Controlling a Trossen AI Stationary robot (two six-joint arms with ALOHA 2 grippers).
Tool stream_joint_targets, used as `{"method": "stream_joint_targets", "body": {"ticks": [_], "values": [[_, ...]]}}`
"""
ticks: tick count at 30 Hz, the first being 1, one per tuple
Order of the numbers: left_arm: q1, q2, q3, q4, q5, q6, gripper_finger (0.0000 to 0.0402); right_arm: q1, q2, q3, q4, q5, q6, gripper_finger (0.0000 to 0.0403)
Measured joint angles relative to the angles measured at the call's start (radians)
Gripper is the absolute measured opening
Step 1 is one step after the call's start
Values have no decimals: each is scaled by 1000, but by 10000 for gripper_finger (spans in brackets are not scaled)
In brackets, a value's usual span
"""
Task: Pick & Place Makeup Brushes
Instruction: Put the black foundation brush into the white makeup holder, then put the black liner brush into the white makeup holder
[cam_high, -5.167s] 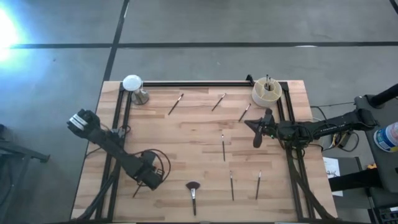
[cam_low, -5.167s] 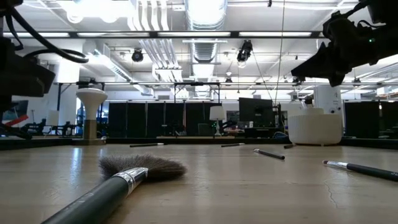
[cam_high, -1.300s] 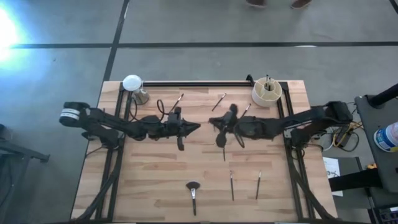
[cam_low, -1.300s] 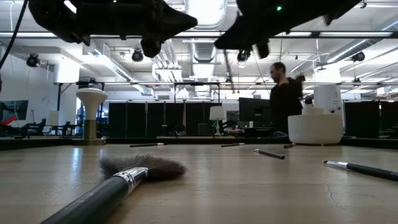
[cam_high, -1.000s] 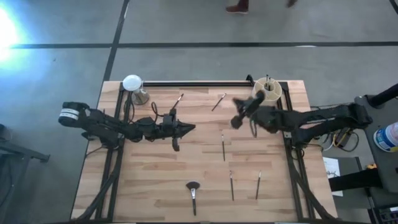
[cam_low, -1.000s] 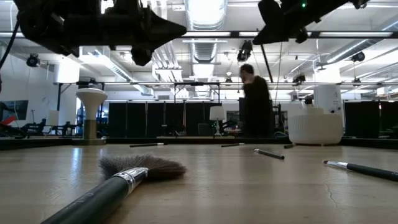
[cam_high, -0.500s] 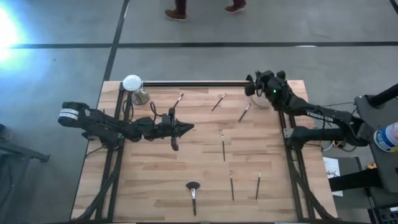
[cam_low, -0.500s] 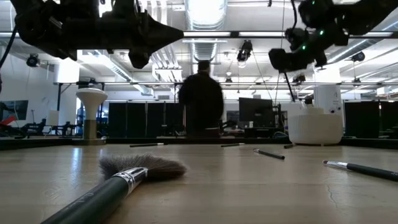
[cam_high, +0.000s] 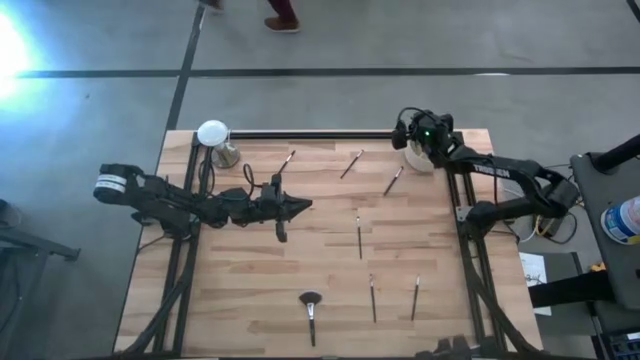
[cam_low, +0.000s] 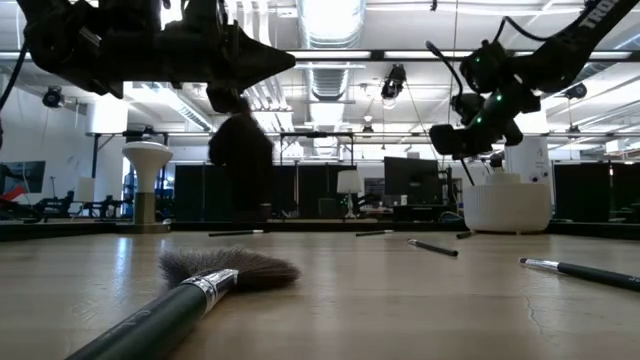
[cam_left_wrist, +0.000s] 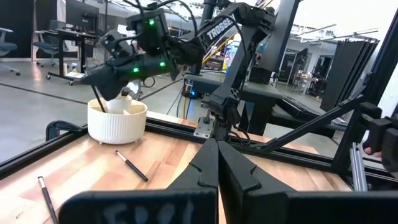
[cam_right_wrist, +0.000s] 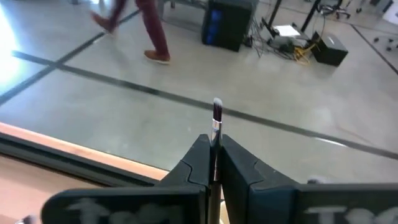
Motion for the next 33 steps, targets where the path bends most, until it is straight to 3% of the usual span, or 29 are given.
{"method": "stream_joint_targets", "body": {"ticks": [10,17,23,28,33], "values": [[0,0,0,0,0,-10,0,-12,45,0,-6,-19,13,41],[7,0,0,0,-1,-14,0,-12,8,1,-31,-19,32,48],[33,25,-20,7,-1,-29,0,-3,-90,34,-209,-22,85,47],[56,65,-50,113,7,-41,0,93,-208,49,-385,-23,164,15],[80,90,-98,229,58,-42,0,321,-312,48,-527,57,325,8]]}}
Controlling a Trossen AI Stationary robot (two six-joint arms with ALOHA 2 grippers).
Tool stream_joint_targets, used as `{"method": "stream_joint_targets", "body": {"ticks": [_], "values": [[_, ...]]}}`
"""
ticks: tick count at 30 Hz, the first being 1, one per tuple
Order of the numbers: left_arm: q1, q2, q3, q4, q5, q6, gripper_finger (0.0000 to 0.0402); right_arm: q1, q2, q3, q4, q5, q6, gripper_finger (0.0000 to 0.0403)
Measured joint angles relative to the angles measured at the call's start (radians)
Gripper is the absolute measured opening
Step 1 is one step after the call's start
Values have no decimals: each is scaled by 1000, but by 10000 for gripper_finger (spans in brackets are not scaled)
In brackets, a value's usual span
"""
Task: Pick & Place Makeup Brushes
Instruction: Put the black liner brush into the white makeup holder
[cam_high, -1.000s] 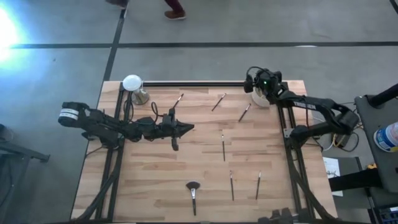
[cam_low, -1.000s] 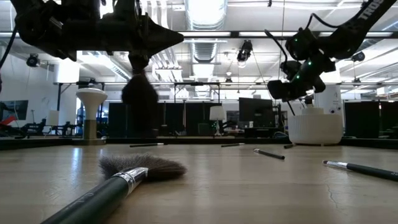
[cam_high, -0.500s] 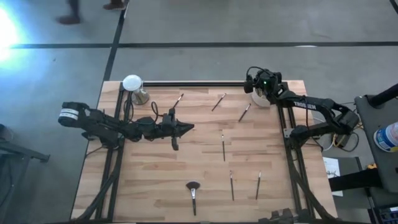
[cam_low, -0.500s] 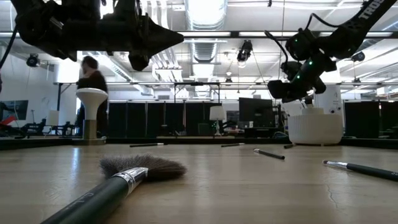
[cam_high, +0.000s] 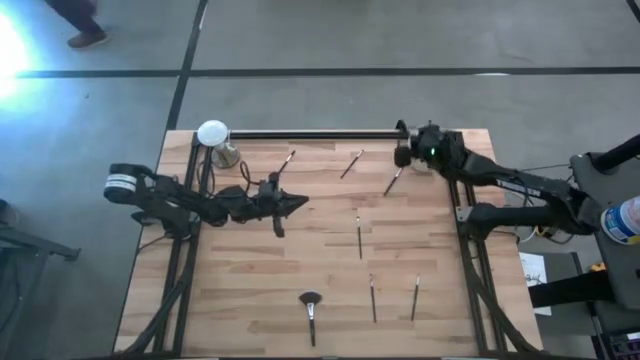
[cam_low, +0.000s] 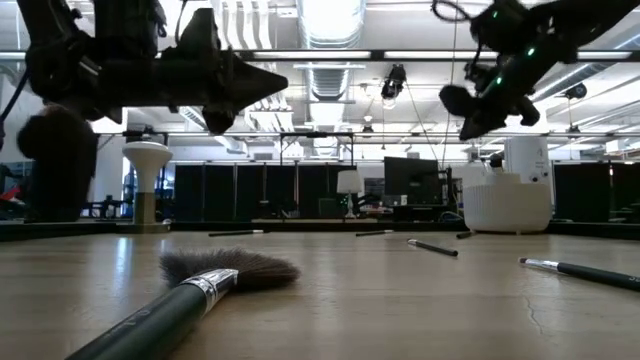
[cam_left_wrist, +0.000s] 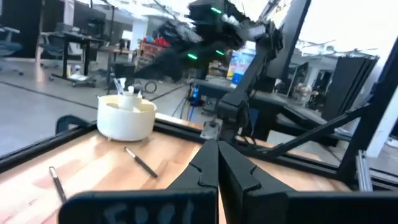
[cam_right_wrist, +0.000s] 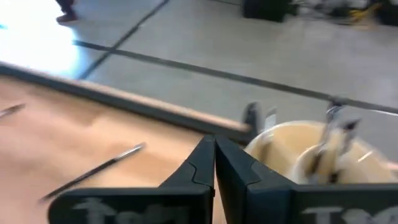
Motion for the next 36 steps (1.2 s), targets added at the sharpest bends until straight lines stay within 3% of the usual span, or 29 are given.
{"method": "stream_joint_targets", "body": {"ticks": [7,14,18,26,31,36], "values": [[15,2,-26,11,1,5,0,457,-12,6,-165,181,376,8],[14,2,-32,6,1,22,0,829,151,87,-364,191,861,8],[14,2,-34,1,1,23,0,966,303,176,-479,102,1127,8],[15,2,-41,0,1,29,0,1164,571,418,-765,-203,1569,8],[15,2,-47,1,1,29,0,1261,649,499,-833,-312,1783,8],[14,2,-46,1,1,28,0,1295,681,470,-850,-387,1880,27]]}}
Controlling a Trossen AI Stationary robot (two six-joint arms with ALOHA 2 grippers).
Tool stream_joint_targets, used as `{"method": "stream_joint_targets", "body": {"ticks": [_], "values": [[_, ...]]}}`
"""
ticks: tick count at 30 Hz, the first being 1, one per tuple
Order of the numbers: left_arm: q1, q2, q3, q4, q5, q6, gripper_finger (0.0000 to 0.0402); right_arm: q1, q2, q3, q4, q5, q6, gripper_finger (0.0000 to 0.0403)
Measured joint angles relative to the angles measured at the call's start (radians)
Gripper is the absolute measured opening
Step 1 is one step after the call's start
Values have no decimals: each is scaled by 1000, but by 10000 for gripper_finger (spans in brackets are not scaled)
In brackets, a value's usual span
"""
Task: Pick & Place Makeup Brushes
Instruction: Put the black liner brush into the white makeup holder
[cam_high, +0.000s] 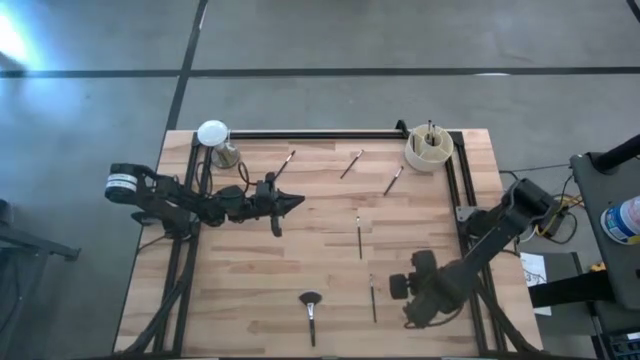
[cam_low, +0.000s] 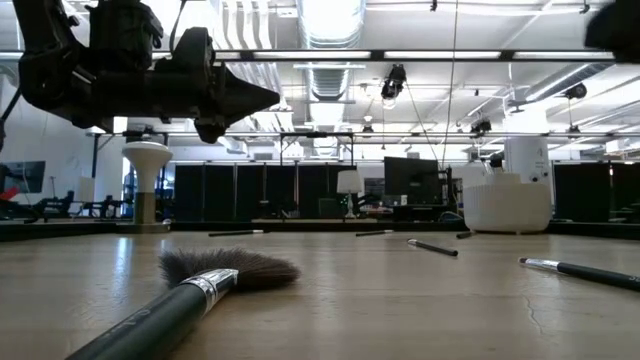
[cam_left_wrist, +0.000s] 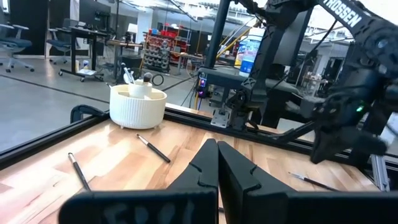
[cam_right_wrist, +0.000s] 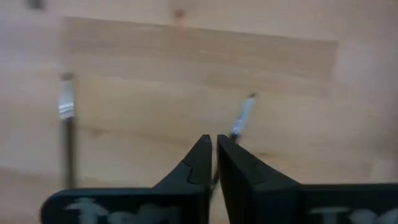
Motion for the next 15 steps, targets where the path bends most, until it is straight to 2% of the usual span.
{"method": "stream_joint_targets", "body": {"ticks": [9,15], "values": [[0,0,1,0,0,-18,0,-22,-12,-104,49,-88,22,106],[0,0,2,1,0,-18,0,-27,1,-131,119,-83,25,113]]}}
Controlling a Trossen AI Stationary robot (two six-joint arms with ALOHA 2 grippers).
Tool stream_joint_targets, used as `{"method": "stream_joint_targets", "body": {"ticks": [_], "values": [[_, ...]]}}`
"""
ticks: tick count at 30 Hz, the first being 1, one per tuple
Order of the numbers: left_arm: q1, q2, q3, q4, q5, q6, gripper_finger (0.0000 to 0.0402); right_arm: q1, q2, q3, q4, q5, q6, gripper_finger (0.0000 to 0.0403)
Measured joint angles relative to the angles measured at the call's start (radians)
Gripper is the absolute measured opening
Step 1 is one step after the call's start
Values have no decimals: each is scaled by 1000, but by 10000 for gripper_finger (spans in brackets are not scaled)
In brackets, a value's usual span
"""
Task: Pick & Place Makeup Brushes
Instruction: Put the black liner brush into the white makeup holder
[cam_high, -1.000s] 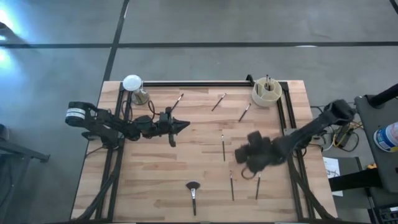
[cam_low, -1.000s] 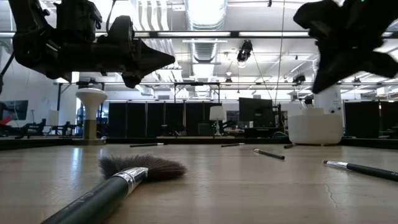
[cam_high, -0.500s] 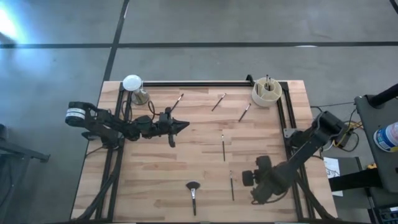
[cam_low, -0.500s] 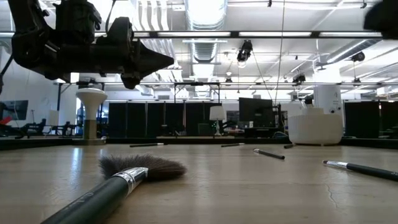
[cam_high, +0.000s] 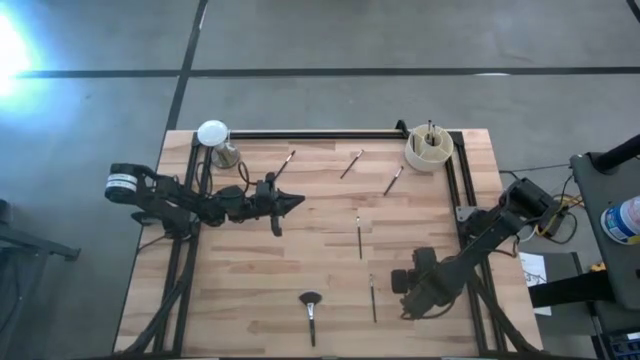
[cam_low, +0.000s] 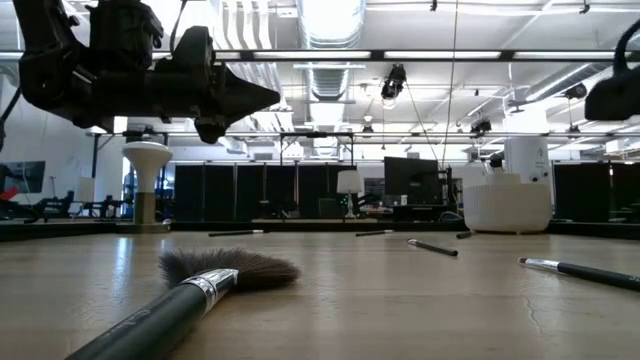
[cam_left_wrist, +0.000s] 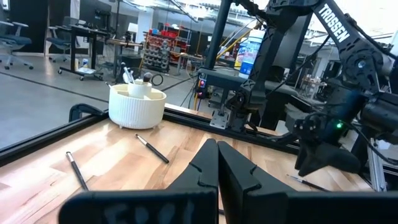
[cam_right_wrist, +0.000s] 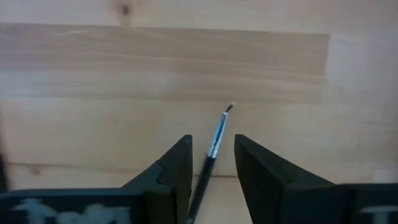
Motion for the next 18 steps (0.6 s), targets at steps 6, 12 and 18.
{"method": "stream_joint_targets", "body": {"ticks": [6,12,18], "values": [[1,0,-2,-1,0,0,0,-8,20,-29,41,-24,0,95],[1,0,-2,-2,0,0,0,-18,54,-33,51,-30,0,74],[1,0,1,-2,0,-3,0,-19,69,-31,66,-34,0,55]]}}
